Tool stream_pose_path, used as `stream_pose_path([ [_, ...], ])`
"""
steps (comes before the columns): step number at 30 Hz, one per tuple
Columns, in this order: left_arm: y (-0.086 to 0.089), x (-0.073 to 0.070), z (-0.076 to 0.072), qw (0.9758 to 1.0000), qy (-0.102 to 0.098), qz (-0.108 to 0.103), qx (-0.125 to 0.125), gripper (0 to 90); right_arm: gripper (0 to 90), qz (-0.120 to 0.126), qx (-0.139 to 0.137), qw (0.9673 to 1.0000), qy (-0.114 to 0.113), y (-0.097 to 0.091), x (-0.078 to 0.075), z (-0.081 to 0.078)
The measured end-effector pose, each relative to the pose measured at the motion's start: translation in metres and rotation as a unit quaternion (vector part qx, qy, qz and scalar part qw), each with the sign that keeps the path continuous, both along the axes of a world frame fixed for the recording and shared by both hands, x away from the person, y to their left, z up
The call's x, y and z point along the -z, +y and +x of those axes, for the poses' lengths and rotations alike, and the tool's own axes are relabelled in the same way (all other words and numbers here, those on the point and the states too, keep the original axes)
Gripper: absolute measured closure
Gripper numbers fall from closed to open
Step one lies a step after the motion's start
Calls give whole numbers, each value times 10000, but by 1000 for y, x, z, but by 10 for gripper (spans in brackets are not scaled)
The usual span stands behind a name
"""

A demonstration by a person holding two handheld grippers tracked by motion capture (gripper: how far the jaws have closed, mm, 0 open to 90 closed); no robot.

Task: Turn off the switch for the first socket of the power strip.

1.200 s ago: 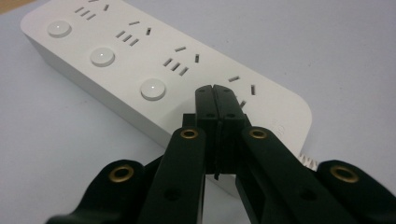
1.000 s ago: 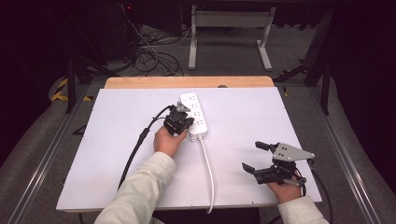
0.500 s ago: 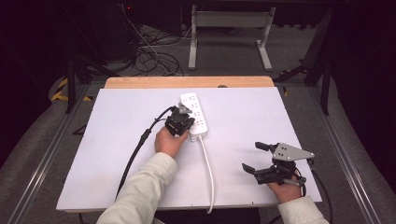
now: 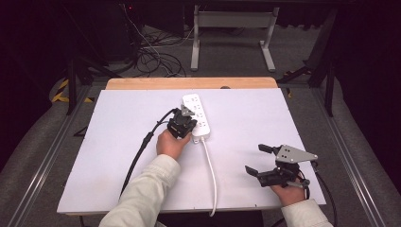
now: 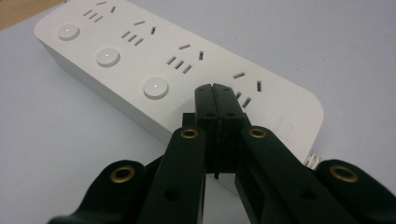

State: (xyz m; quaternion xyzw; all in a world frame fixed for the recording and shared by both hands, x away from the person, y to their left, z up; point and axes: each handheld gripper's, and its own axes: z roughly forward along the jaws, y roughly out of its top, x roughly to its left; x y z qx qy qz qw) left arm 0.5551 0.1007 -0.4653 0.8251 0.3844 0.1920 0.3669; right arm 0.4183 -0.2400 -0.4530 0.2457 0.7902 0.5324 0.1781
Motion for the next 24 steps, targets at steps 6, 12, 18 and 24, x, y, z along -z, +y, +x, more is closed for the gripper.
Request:
stream_pose_path([
  [6, 0, 0, 0, 10000, 12, 13, 0, 900, 89, 1, 8, 10000, 23, -1, 1, 0],
  [12, -1, -1, 0, 10000, 73, 46, 41, 900, 89, -20, 4, 10000, 22, 0, 1, 1],
  [18, -2, -1, -1, 9999, 6, 126, 45, 900, 89, -20, 4, 10000, 30, 0, 1, 1],
  [24, -3, -1, 0, 9999, 25, 158, 38, 900, 89, -17, 6, 10000, 37, 0, 1, 1],
])
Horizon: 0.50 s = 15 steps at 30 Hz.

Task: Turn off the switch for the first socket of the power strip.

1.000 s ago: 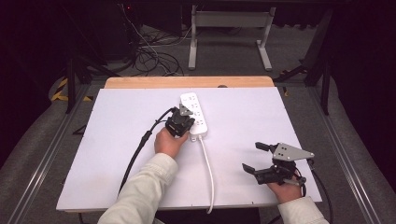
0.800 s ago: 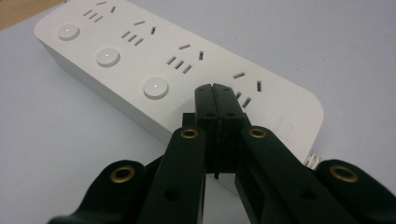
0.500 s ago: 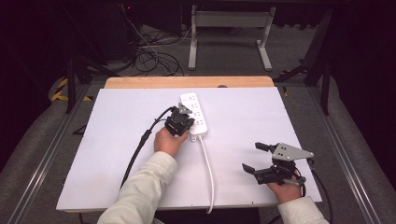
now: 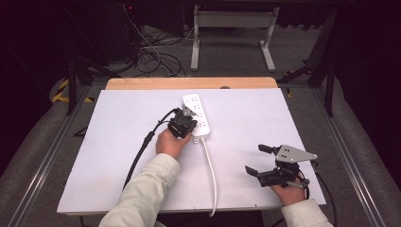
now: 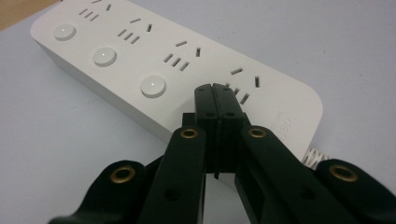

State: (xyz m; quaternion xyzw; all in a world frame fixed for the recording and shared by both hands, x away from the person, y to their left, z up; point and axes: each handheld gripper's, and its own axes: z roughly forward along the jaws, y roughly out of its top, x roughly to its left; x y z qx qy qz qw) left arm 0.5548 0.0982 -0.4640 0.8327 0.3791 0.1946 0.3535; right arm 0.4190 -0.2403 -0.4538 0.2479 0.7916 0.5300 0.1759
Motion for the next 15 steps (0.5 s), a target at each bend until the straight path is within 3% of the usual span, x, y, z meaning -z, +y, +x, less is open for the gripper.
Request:
stream_pose_path([
  [5, 2, -3, -1, 9998, 44, -170, -46, 900, 88, 18, 5, 10000, -10, -1, 0, 0],
  [15, 7, -20, -11, 9993, -169, -315, 71, 900, 88, 27, 24, 10000, -19, -1, 0, 0],
])
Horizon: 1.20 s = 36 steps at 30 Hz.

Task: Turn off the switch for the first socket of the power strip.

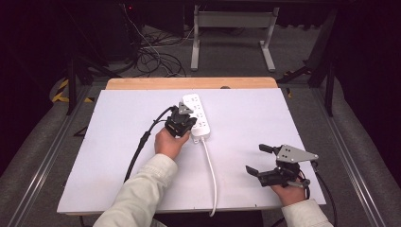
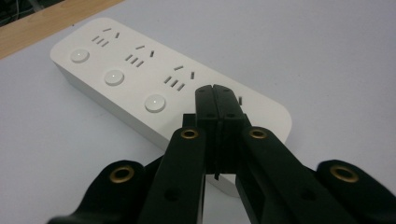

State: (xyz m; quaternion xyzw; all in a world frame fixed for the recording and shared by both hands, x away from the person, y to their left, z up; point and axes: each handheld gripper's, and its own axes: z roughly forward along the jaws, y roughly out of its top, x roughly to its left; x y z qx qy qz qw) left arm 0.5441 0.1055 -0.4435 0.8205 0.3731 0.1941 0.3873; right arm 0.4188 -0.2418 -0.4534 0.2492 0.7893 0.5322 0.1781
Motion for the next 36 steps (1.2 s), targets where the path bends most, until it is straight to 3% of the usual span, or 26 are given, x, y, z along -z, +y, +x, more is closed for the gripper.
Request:
stream_pose_path([
  [8, 2, -14, -11, 9996, -253, -24, 112, 841, 88, -11, -17, 10000, 10, 1, 0, 0],
  [21, 6, -28, -26, 9989, -355, 35, 288, 746, 88, -5, -9, 10000, -4, 1, 0, -1],
  [27, 12, -37, -34, 9987, -349, -96, 368, 685, 88, -12, -6, 10000, -5, 1, 0, -1],
  [32, 20, -45, -43, 9982, -334, -239, 440, 579, 88, -8, -11, 10000, -4, 1, 0, -1],
  [36, 28, -51, -53, 9972, -419, -369, 493, 522, 87, -12, -19, 10000, -5, 2, 0, -1],
])
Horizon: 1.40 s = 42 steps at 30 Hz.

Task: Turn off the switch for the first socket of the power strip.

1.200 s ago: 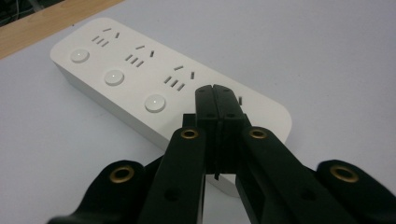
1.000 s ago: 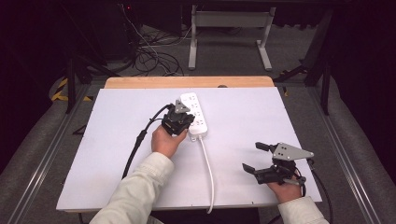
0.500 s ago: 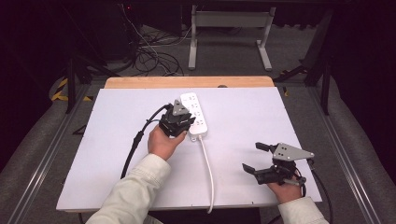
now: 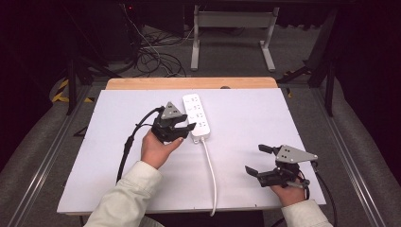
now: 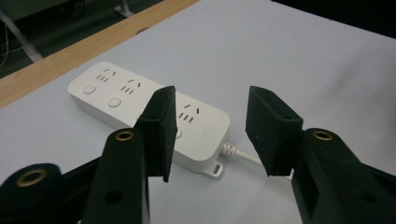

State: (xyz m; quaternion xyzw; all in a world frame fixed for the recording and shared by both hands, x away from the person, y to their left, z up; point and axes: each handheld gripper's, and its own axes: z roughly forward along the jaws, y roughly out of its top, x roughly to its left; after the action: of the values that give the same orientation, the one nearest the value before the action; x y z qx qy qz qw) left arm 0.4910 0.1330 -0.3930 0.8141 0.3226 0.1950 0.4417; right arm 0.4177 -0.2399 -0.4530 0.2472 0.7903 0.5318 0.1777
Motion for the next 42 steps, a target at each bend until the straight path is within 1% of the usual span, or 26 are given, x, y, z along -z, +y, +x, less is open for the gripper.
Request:
stream_pose_path([
  [1, 2, -2, -2, 10000, -13, -35, 12, 522, 87, 0, 0, 10000, 0, 0, 0, 0],
  [2, 4, -3, -5, 10000, -14, -87, 23, 493, 87, -2, 1, 10000, -4, 0, 0, 0],
  [3, 6, -4, -8, 9999, -46, -114, 36, 493, 87, -2, 1, 10000, -4, 0, 0, 0],
  [4, 9, -6, -10, 9999, -46, -129, 57, 460, 87, -10, 8, 10000, -4, 0, 0, 0],
  [5, 11, -7, -13, 9998, -48, -167, 79, 460, 87, -10, 8, 10000, -4, 0, 0, 0],
  [7, 16, -10, -18, 9997, -127, -190, 45, 420, 87, -20, 11, 10000, -8, 1, 0, 0],
  [8, 19, -11, -21, 9996, -145, -225, 46, 420, 87, -20, 11, 10000, -8, 1, 0, 0],
  [9, 22, -12, -24, 9995, -152, -256, 53, 412, 87, -23, 11, 10000, -8, 1, 0, 0],
  [10, 25, -13, -26, 9995, -146, -278, 64, 386, 87, -32, 12, 10000, 6, 1, 0, 0],
  [15, 39, -15, -37, 9992, -171, -360, 66, 348, 87, -36, 12, 10000, 1, 2, 0, 0],
  [16, 41, -15, -39, 9990, -190, -397, 70, 334, 87, -38, 8, 10000, -2, 2, 0, 0],
  [17, 43, -15, -42, 9987, -160, -483, 64, 334, 87, -38, 8, 10000, -2, 2, 0, 0],
  [18, 46, -15, -44, 9988, -217, -425, 84, 326, 87, -37, 9, 10000, -2, 2, 0, 0],
  [21, 53, -14, -52, 9988, -284, -386, 92, 311, 87, -36, 15, 10000, -5, 2, 0, 0],
  [24, 60, -12, -60, 9983, -447, -379, 53, 306, 87, -42, 22, 10000, -6, 2, 0, -1],
  [25, 63, -10, -63, 9980, -454, -431, 13, 309, 87, -45, 22, 10000, -5, 2, 0, -1],
  [26, 66, -9, -65, 9982, -470, -374, 19, 309, 87, -38, 18, 10000, -9, 2, 0, -1],
  [28, 70, -7, -69, 9980, -510, -364, -9, 310, 87, -44, 21, 10000, -12, 2, 0, -1],
  [30, 75, -4, -73, 9979, -480, -437, -18, 309, 87, -40, 25, 10000, -13, 2, 0, -1],
  [33, 82, -1, -80, 9975, -531, -476, -18, 305, 87, -48, 27, 10000, -12, 2, 0, -1],
  [37, 90, 8, -87, 9972, -601, -432, -63, 287, 87, -55, 27, 10000, -14, 2, 1, -1],
  [39, 93, 13, -90, 9974, -591, -414, -77, 280, 87, -65, 26, 10000, -12, 2, 1, -1],
  [41, 98, 17, -94, 9971, -685, -330, -103, 278, 87, -70, 31, 10000, -21, 1, 1, -1],
  [42, 100, 19, -96, 9969, -708, -324, -132, 275, 87, -72, 38, 10000, -20, 1, 1, -1],
])
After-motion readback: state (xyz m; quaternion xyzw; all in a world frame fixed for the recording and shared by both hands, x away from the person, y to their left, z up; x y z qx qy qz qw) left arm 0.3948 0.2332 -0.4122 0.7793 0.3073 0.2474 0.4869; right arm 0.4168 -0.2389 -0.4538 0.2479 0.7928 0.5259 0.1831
